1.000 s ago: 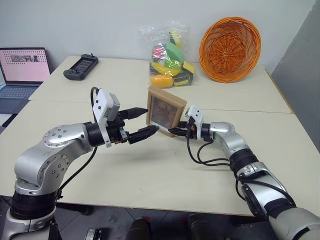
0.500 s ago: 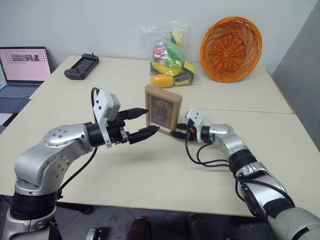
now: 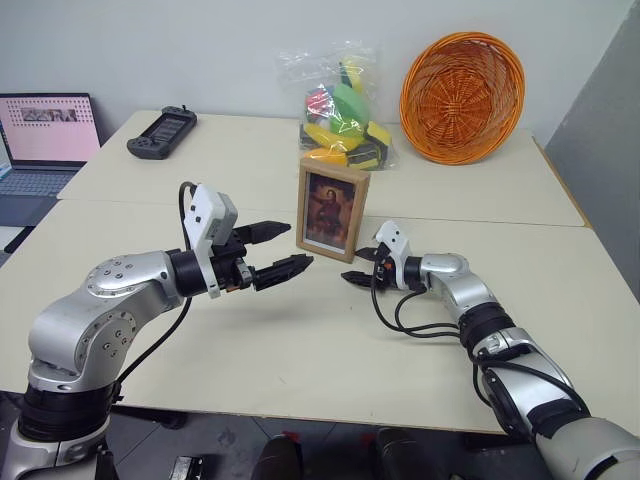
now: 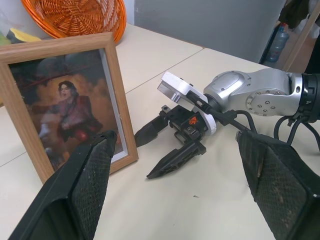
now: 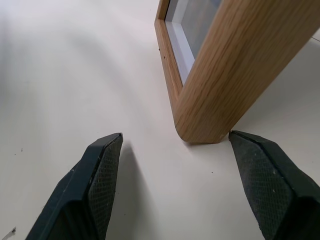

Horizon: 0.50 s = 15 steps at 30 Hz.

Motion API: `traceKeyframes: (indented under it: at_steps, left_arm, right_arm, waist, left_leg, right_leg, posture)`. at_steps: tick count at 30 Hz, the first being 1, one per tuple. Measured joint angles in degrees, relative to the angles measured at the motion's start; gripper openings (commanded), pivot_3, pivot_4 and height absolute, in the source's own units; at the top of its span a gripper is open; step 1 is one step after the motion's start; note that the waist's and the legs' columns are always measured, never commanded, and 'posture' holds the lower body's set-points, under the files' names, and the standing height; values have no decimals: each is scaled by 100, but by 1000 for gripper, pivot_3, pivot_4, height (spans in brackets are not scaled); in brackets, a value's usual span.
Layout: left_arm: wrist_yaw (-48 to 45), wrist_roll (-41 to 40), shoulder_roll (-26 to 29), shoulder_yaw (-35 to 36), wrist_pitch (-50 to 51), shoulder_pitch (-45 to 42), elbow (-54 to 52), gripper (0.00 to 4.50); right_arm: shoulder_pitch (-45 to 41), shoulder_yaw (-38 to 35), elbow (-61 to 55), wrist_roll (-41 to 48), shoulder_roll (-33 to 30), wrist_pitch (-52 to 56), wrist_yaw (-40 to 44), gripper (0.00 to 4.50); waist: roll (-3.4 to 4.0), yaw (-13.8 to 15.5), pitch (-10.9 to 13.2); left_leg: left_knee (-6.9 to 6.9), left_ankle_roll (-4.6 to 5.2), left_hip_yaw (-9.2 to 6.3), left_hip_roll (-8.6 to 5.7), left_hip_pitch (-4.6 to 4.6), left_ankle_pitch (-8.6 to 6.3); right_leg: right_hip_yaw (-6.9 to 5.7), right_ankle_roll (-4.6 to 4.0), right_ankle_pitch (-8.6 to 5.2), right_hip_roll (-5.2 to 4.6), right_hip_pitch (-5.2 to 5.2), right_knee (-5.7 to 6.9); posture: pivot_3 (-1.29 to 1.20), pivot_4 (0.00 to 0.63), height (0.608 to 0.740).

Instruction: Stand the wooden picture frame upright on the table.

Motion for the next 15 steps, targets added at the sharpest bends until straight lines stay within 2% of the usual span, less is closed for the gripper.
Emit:
traceKeyframes:
  at_steps: [9, 15]
  left_arm:
    - [-87, 43, 2, 0, 0, -40, 26, 4122]
    - [-60, 381, 98, -21, -14, -8, 253, 4122]
  right_arm:
    - [104, 2, -192, -68, -111, 21, 14, 3608]
    - [269, -83, -502, -110, -243, 166, -32, 3608]
  waist:
    - [0, 1, 0]
    - [0, 1, 0]
  left_leg:
    - [-1, 0, 0, 0, 0, 0]
    - [-5, 0, 1, 0, -2, 0]
  right_leg:
    - [0, 0, 0, 0, 0, -3]
    - [0, 0, 0, 0, -1, -7]
  posture:
    - [0, 150, 740]
    - [0, 150, 740]
